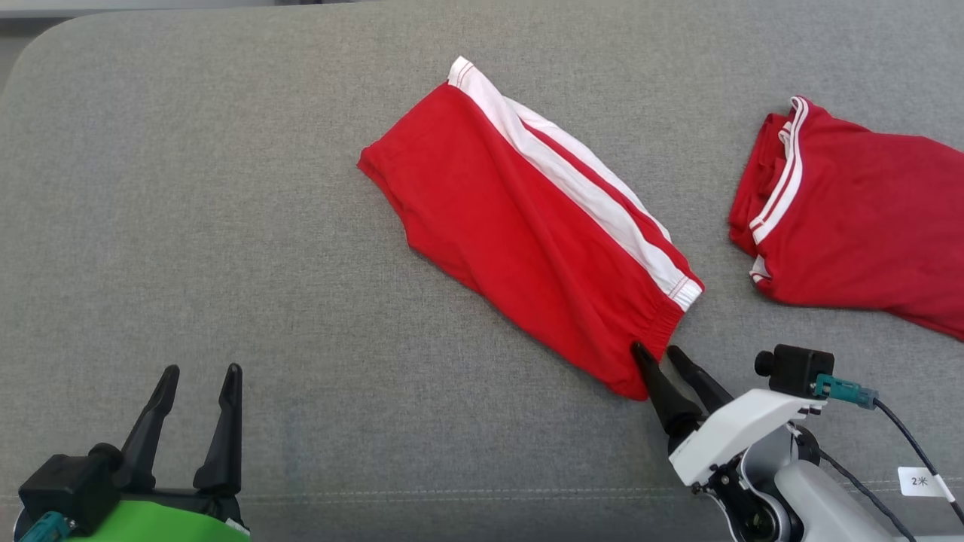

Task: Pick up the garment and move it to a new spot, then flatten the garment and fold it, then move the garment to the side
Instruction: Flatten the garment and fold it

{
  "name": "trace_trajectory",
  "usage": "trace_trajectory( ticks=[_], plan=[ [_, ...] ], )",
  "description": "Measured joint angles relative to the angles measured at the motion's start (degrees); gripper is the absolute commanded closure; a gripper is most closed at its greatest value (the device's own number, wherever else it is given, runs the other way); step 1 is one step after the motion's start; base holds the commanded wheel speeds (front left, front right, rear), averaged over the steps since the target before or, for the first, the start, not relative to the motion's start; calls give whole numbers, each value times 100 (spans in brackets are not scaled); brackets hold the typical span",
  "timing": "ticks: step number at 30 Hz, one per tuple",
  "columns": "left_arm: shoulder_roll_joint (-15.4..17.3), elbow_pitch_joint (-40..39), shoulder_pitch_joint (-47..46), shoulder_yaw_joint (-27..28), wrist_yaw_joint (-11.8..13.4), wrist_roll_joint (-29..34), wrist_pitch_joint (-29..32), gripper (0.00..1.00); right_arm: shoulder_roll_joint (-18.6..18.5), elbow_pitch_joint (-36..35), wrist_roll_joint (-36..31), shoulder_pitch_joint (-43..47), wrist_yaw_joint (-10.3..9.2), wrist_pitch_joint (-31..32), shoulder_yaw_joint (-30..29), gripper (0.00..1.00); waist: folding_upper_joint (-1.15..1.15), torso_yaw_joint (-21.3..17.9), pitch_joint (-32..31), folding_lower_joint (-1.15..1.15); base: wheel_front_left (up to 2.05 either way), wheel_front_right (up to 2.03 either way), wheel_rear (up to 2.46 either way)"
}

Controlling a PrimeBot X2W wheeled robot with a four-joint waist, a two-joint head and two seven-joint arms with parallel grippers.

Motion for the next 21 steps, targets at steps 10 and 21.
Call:
trace_trajectory(
  ticks=[10, 21],
  plan=[
    [-111, -73, -235, -18, -56, 12, 0, 0, 188, 127, 236, -403, 59, 0, -202, 0, 0, 47, 234, 0, 0, 0, 0],
    [-218, 10, -261, 115, -57, 12, -1, 0, 343, 297, 565, -444, 190, -32, -374, 0, 0, 80, 274, 0, 0, 0, 0]
  ],
)
